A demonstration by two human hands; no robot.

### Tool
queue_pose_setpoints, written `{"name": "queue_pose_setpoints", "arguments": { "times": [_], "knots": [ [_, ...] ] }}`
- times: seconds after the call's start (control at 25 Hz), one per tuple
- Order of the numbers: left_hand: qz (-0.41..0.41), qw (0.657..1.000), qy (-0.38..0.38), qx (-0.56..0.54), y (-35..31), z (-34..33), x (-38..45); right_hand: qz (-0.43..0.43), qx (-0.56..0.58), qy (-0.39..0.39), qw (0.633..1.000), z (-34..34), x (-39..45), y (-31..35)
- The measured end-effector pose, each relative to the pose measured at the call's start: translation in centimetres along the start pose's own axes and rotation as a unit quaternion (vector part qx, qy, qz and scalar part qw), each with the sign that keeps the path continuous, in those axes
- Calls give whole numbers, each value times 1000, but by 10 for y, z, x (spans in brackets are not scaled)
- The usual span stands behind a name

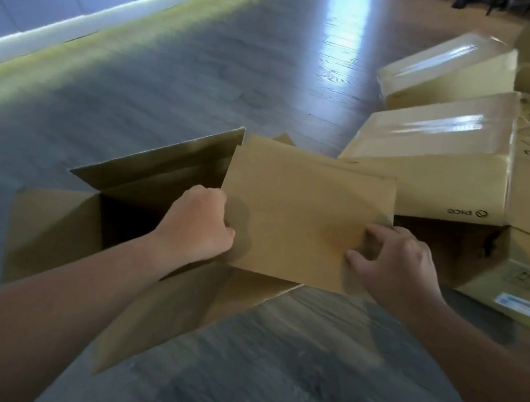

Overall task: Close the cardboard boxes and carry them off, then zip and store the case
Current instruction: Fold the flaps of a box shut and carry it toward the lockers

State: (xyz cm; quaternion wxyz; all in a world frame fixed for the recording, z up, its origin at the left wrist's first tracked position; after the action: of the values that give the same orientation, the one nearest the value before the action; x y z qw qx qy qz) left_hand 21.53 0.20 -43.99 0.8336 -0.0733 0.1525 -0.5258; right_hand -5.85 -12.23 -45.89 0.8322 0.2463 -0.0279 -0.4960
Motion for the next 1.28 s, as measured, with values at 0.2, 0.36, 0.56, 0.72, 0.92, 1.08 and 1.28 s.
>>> {"name": "queue_pose_setpoints", "arguments": {
  "times": [0.2,0.36,0.56,0.72,0.92,1.08,1.28],
  "knots": [
    [19,991,119,-56,38,-14,-14,29,-39,24,999,3,18,25],
    [131,974,152,-107,85,-16,-26,108,-66,79,989,-9,38,65],
    [264,932,137,-207,151,-20,-57,137,-77,187,970,-56,68,129],
    [265,924,93,-259,184,-22,-74,151,-21,259,954,-87,87,152],
    [196,966,80,-149,183,-23,-65,162,-194,223,942,-101,94,132],
    [129,987,94,-8,170,-28,-51,115,-281,208,930,-103,84,114],
    [69,985,80,139,135,-33,-38,71,-316,177,930,-85,56,88]
  ]
}}
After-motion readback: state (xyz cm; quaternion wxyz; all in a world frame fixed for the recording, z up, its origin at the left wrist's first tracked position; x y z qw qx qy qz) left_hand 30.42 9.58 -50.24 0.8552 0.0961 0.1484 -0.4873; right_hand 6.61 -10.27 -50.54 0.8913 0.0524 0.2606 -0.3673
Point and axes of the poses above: each hand's wrist, its own x-axis towards the middle knuckle, its own z-axis out of the back of the hand, y = z × x, the point moved 4 cm from there along x, towards the middle knuckle, and after that the axes turned 15 degrees about y, right-handed, at the moved point
